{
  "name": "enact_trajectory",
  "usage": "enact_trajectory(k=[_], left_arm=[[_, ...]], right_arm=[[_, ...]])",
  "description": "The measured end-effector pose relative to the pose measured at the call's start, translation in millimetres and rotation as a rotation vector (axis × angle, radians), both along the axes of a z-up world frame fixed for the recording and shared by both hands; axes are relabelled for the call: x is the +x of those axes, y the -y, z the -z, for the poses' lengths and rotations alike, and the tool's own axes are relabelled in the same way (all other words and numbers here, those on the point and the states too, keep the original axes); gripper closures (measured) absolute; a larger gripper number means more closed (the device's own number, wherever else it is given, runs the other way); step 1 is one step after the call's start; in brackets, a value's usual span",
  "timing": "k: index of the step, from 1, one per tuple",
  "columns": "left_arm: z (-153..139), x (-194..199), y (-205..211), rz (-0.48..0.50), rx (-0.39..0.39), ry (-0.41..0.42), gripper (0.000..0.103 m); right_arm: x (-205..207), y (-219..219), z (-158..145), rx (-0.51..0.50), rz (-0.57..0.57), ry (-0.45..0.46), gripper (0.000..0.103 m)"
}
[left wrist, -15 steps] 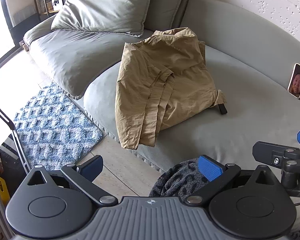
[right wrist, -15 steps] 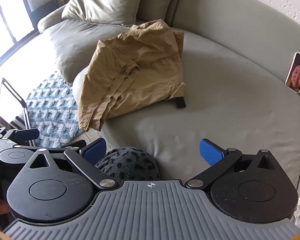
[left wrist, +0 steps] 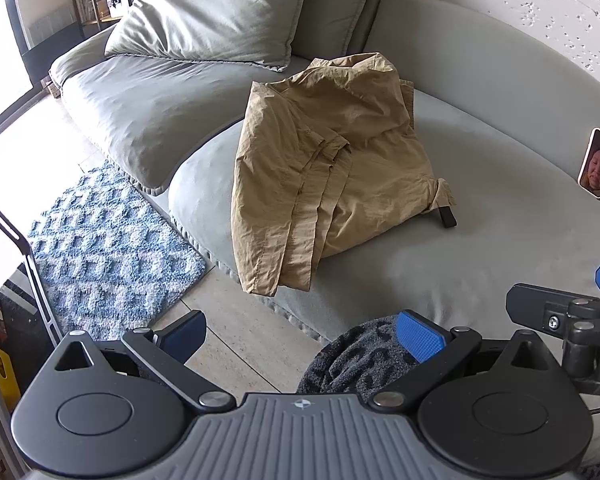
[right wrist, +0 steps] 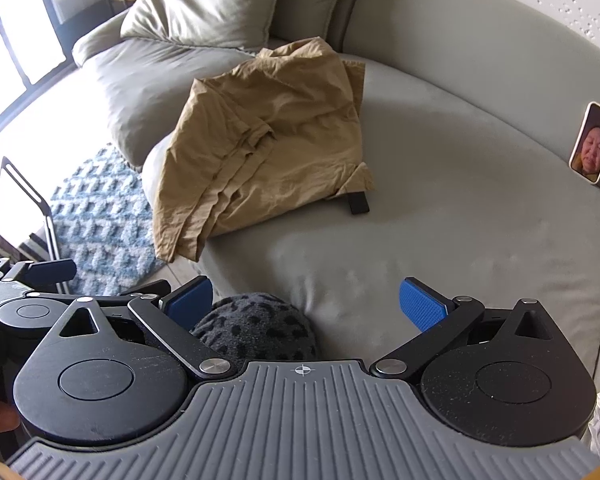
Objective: Fold clothes
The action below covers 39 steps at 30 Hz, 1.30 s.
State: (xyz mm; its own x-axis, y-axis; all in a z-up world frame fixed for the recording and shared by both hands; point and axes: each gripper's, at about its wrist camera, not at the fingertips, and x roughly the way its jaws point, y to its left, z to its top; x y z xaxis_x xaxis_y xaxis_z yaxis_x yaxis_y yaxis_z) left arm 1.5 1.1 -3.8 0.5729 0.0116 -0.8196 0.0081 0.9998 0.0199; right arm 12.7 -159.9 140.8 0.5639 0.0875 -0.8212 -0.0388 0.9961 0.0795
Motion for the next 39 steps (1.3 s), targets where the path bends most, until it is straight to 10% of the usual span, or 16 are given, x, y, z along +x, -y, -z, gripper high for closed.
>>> enact_trajectory(k=[39], left_arm=[[-2.6, -0.9, -2.9, -0.005, -0.010, -0.001, 0.001]], right_arm=[[6.3, -2.0, -3.2, 0.002, -0.007, -0.008, 0.001]])
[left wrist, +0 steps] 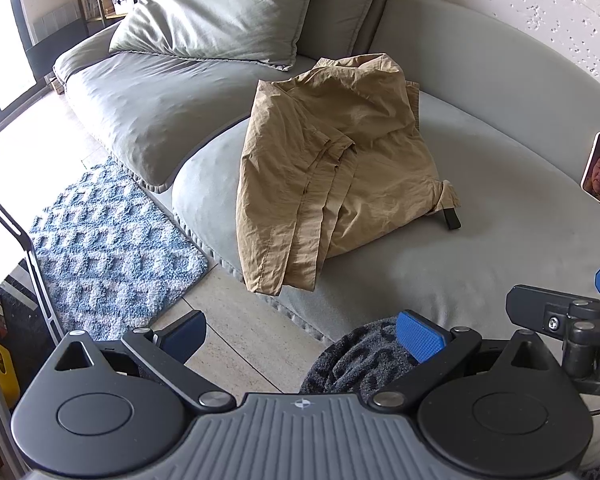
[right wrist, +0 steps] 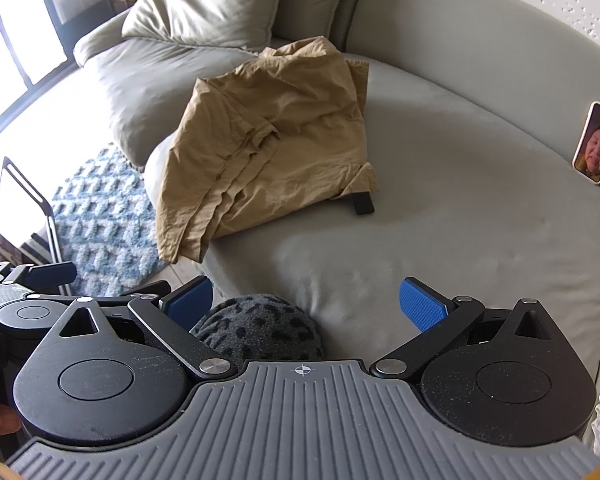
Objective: Fold clothes
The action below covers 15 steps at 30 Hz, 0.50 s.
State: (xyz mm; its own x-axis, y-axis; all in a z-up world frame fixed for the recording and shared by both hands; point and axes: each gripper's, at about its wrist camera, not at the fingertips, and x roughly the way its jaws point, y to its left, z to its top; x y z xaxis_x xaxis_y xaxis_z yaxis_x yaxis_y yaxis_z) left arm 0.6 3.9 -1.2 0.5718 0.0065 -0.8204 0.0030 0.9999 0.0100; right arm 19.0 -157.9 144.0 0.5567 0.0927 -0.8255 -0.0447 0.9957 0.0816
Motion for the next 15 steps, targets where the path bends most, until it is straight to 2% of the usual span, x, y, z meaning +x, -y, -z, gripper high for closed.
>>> enact_trajectory(k=[15], left_arm=[[-0.8, 1.0, 1.8, 0.002, 0.006, 0.002, 0.001]], right_arm=[[-3.5, -1.0, 1.3, -0.002, 0.005, 0.006, 0.001]])
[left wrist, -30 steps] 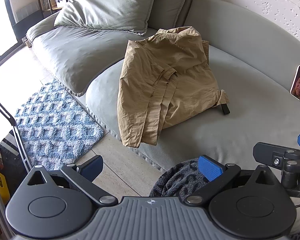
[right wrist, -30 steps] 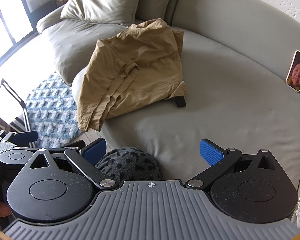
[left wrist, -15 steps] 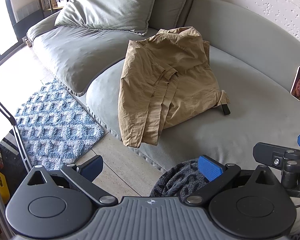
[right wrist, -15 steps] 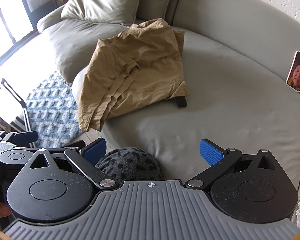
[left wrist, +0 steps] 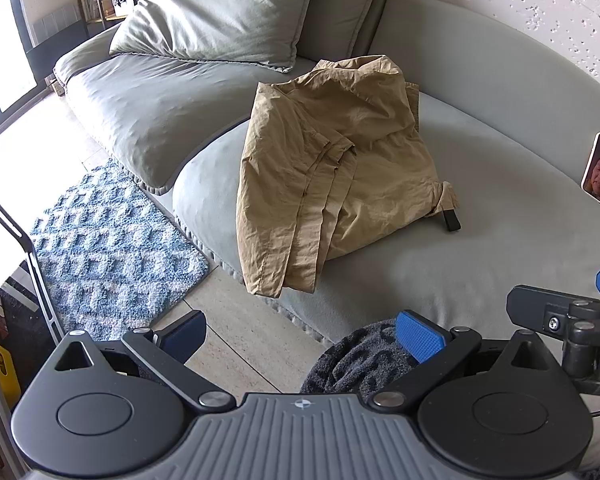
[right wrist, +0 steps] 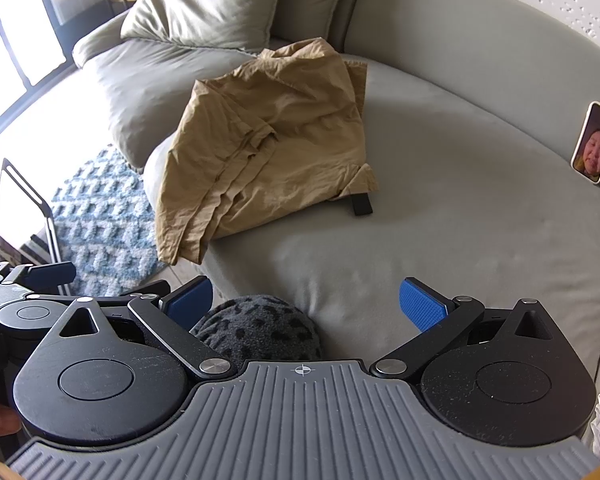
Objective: Fold clothes
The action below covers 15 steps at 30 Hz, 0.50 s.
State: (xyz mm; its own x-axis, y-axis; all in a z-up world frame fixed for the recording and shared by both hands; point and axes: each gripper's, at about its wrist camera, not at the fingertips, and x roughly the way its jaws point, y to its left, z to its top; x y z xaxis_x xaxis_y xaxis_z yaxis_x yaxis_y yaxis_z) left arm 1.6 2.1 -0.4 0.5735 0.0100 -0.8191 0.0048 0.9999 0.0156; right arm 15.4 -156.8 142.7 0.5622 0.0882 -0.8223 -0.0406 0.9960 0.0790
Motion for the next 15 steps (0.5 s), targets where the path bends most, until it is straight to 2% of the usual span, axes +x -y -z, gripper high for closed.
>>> enact_trajectory(k=[15], left_arm=[[20, 8, -13, -0.025, -0.020, -0.056, 0.001]], right_arm=[[11, -4, 17, 0.016, -0.003, -0.061, 0.001]])
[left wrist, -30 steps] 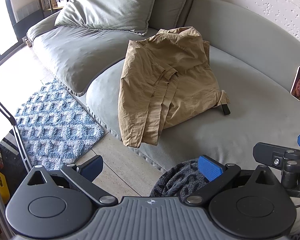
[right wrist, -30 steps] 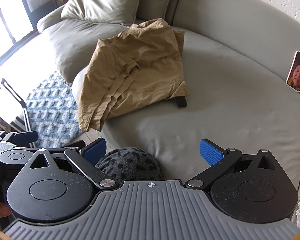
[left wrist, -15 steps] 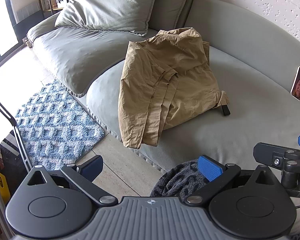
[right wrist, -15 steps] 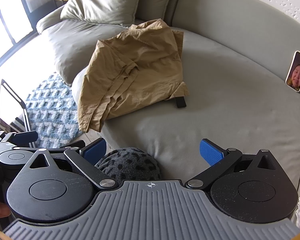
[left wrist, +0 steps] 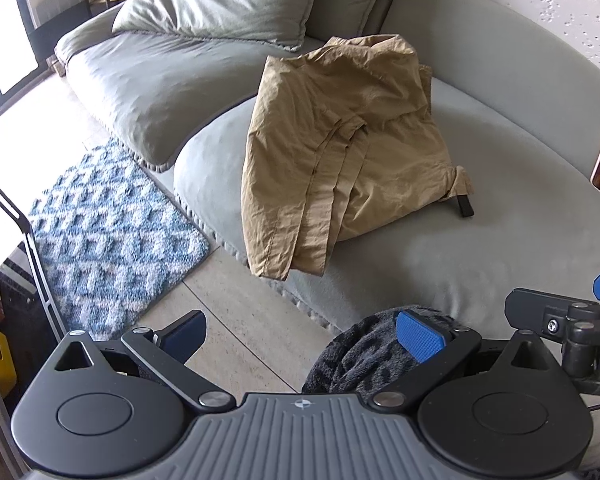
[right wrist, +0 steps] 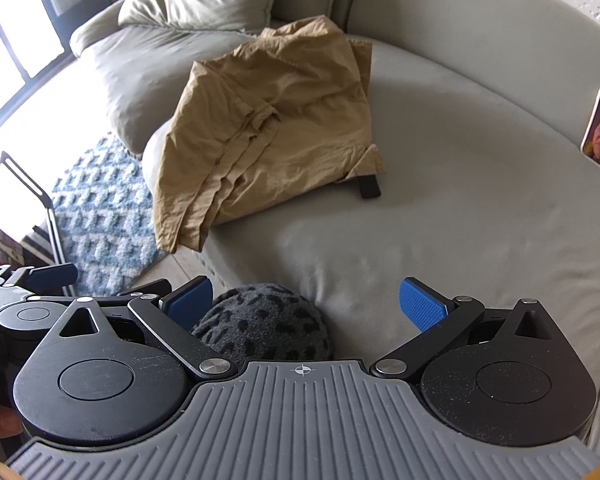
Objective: Fold clothes
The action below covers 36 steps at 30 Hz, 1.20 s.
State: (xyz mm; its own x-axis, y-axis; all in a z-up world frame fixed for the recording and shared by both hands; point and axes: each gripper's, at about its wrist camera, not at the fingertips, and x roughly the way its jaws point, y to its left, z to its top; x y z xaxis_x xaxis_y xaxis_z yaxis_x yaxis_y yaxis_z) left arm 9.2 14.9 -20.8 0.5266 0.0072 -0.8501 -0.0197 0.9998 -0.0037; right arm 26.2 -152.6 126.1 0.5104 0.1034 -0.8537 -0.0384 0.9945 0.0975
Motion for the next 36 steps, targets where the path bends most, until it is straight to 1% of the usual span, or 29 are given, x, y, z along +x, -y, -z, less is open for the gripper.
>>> enact_trajectory(k=[4, 8, 11, 13, 16, 18, 19, 21, 23, 24, 28, 30, 31, 32, 33, 34, 35, 36], left_arm=[[9, 5, -11, -0.014, -0.020, -0.010, 0.001], [24, 14, -28, -0.065, -0.001, -0.011, 0.002], [37, 24, -44, -0.108, 0.004, 0.011, 0.004], [44, 31, -50, -0.122, -0.019, 0.037, 0.005], [53, 40, -49, -0.098, -0.049, 0.098, 0.008], [58, 49, -42, -0.057, -0.034, 0.143, 0.013], [60, 54, -38, -0.046, -0.024, 0.152, 0.015], [67, 69, -34, -0.047, -0.022, 0.142, 0.016], [73, 82, -29, -0.053, -0.046, 0.104, 0.017], [75, 87, -25, -0.047, -0.053, 0.094, 0.019], [68, 90, -1, 0.043, -0.017, 0.154, 0.017], [70, 97, 8, 0.057, 0.018, 0.171, 0.015], [75, 103, 10, 0.053, 0.044, 0.160, 0.016], [82, 111, 11, 0.044, 0.074, 0.123, 0.020], [89, 119, 8, 0.027, 0.075, 0.073, 0.030], [93, 124, 1, 0.004, 0.035, 0.045, 0.036], [92, 124, -7, -0.020, -0.012, 0.046, 0.044], [91, 125, -16, -0.042, -0.053, 0.051, 0.068]], right_arm=[[6, -7, 7, -0.009, -0.013, -0.015, 0.001], [16, -10, 14, -0.011, -0.002, -0.014, 0.001], [27, -4, 24, 0.022, 0.042, -0.010, 0.001], [35, 4, 32, 0.059, 0.082, -0.007, 0.001], [45, 17, 43, 0.110, 0.142, -0.005, 0.005], [49, 25, 49, 0.139, 0.181, -0.008, 0.006], [50, 29, 51, 0.157, 0.194, -0.005, 0.006], [50, 33, 53, 0.178, 0.212, 0.002, 0.006], [50, 35, 54, 0.184, 0.220, 0.008, 0.006], [50, 36, 55, 0.185, 0.220, 0.009, 0.006], [54, 37, 60, 0.177, 0.219, 0.003, 0.006], [57, 38, 63, 0.181, 0.226, -0.005, 0.006], [58, 39, 65, 0.182, 0.229, -0.008, 0.006], [60, 39, 66, 0.185, 0.231, -0.008, 0.006], [61, 40, 67, 0.187, 0.234, -0.008, 0.006], [62, 40, 68, 0.187, 0.235, -0.007, 0.006], [64, 41, 68, 0.185, 0.234, -0.002, 0.006], [65, 42, 69, 0.180, 0.234, 0.005, 0.008]])
